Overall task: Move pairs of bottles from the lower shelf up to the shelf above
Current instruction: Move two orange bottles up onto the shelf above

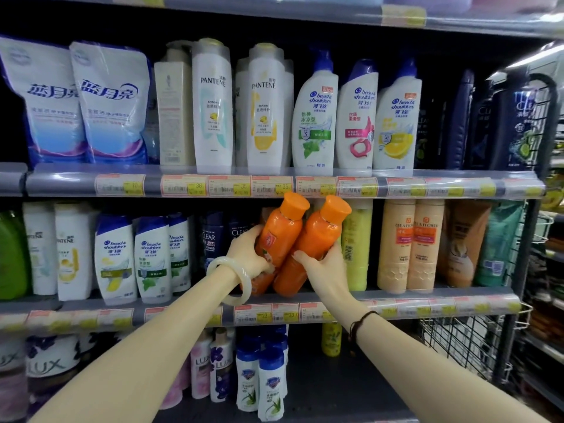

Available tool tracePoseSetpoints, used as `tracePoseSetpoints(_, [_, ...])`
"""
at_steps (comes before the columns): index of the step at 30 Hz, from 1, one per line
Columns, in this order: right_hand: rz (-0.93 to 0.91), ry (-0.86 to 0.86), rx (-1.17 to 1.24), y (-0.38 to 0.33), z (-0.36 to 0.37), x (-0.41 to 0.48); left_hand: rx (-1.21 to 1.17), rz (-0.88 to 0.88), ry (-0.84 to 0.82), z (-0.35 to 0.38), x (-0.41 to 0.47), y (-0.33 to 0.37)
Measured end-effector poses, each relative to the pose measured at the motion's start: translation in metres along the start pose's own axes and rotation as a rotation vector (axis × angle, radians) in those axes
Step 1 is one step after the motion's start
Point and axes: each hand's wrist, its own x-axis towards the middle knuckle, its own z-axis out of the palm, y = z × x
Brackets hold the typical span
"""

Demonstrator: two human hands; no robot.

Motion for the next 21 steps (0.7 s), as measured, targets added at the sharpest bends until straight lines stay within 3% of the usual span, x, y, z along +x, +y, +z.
tracePoseSetpoints(8, [0.128,-0.02,0.087,0.0,0.022,-0.001,0.101,-0.048,0.033,-0.015,-0.002,-0.009])
tracePoseSetpoints(21, [0.223,-0.059,0.045,-0.003,0.035,0.021,0.034,-0.148,0.068,-0.028,0.007,-0.016])
